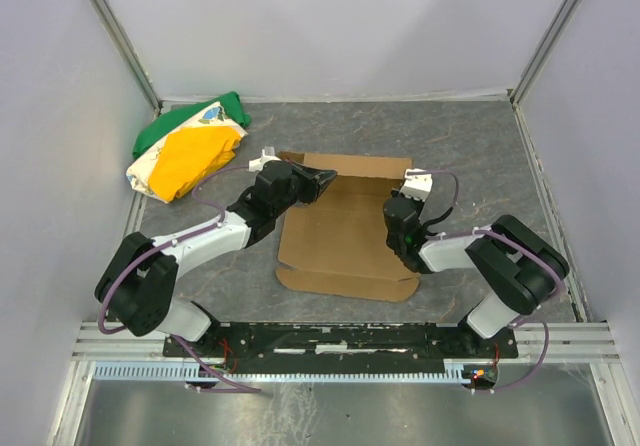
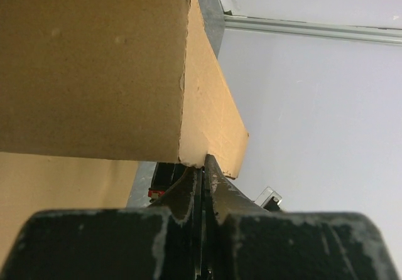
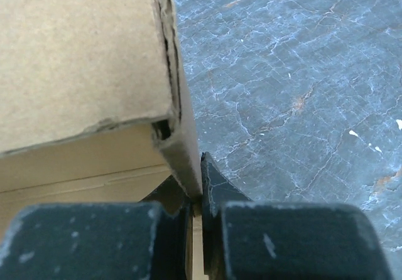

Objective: Fold the paper box

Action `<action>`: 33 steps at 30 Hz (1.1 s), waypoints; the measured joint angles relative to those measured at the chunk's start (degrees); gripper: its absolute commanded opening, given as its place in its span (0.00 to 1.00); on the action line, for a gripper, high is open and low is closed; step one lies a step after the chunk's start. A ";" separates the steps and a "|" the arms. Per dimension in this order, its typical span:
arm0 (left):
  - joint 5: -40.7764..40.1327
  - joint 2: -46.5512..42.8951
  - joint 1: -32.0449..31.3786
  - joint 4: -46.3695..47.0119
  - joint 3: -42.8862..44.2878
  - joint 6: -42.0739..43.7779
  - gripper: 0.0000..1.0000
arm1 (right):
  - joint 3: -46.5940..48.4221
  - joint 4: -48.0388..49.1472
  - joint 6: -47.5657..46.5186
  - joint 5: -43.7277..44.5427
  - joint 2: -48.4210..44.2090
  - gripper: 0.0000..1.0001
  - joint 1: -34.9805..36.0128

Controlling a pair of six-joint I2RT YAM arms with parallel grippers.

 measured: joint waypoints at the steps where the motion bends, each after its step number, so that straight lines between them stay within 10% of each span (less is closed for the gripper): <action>1: 0.04 0.00 0.00 0.00 0.00 0.00 0.03 | 0.26 0.52 0.61 1.05 0.66 0.01 0.22; 5: 0.31 0.00 0.00 -0.07 0.00 0.00 0.03 | 1.14 1.92 2.10 3.37 2.45 0.09 0.55; 12: 0.26 0.00 -0.04 -1.44 0.00 0.00 0.03 | 0.90 -1.46 5.03 5.84 0.33 0.75 -0.07; 33: 4.31 0.31 -2.03 -3.91 4.74 1.62 0.03 | -1.16 -57.94 4.13 -14.03 -63.41 0.86 0.07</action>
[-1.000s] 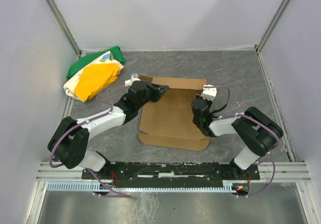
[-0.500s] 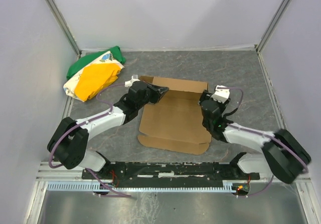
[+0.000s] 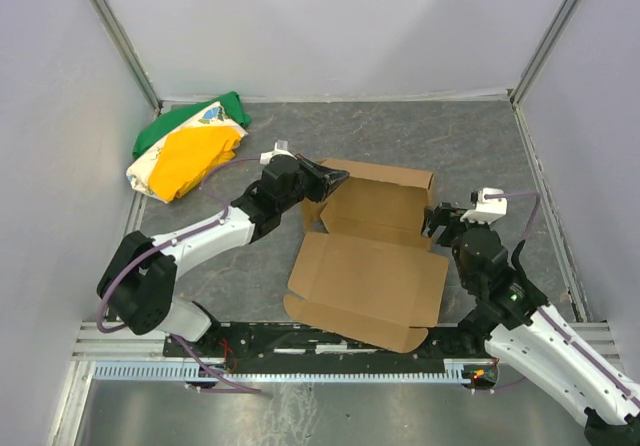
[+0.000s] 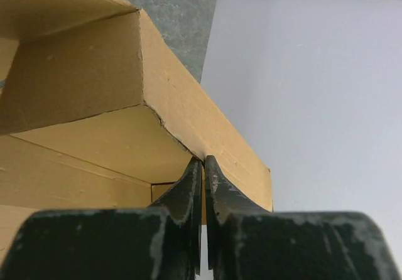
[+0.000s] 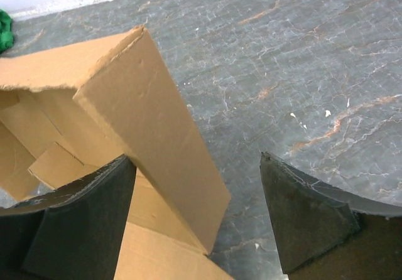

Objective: Fold the paper box

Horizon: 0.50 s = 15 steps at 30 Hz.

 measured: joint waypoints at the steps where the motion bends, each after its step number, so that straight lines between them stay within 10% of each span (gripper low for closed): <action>1: -0.02 0.24 0.09 -0.04 0.02 0.09 0.03 | 0.24 -1.20 -0.02 -0.33 -0.66 0.87 -0.04; 15: -6.95 1.01 1.92 3.15 -2.03 2.84 0.03 | 0.94 -9.16 0.46 -4.42 -0.70 0.89 -0.74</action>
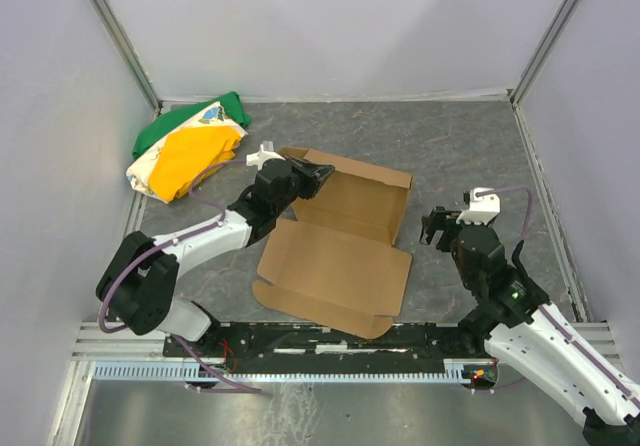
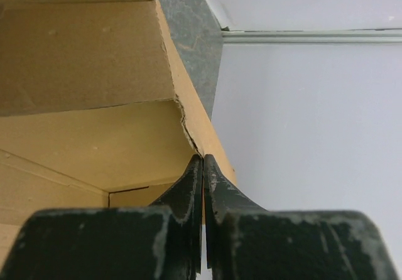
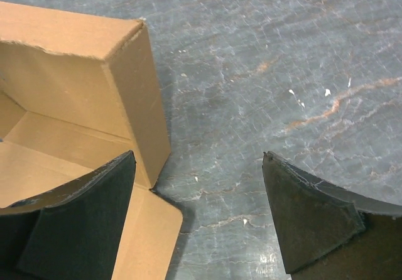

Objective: Fold the paper box

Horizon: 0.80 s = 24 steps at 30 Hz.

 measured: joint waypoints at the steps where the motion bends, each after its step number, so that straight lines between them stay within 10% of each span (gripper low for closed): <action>1: -0.50 -0.59 0.00 1.99 -1.36 0.37 0.03 | 0.76 0.15 -0.70 -0.70 0.37 0.89 -0.02; 13: -1.53 -2.73 0.00 28.28 -15.98 1.99 0.22 | 39.95 -8.31 -7.43 -5.18 32.54 0.87 -0.13; 24: -0.07 -9.51 0.00 24.63 -15.96 6.97 0.42 | 57.09 -18.71 -7.61 -12.59 49.40 0.80 -1.42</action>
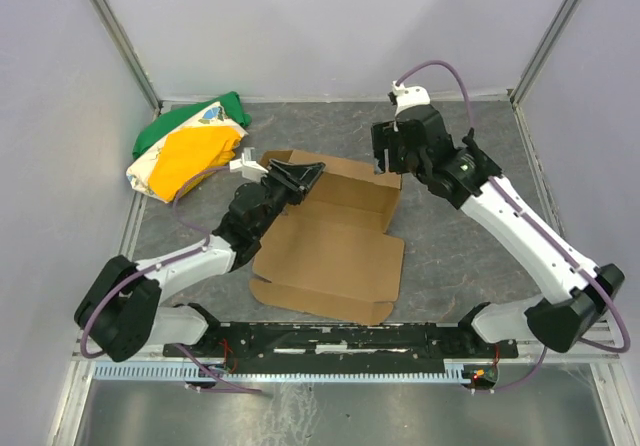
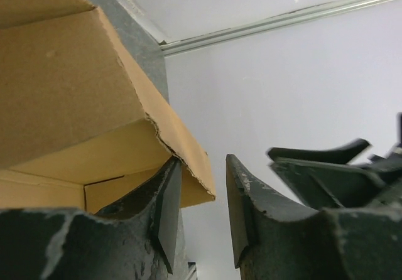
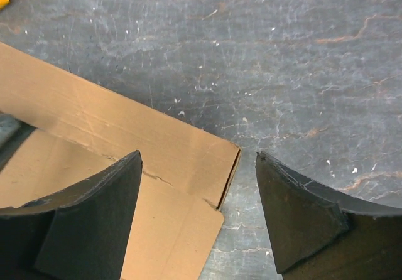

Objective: Fold the paper box

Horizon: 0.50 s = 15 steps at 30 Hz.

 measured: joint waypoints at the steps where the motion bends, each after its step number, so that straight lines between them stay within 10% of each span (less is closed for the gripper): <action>1: 0.00 -0.90 0.00 -0.42 0.00 0.44 0.43 | 0.00 -0.24 0.13 -0.70 1.03 0.80 -0.15; 15: 6.75 -6.95 0.46 -23.65 4.85 5.03 0.55 | 3.26 0.55 1.77 -9.38 12.96 0.75 -1.57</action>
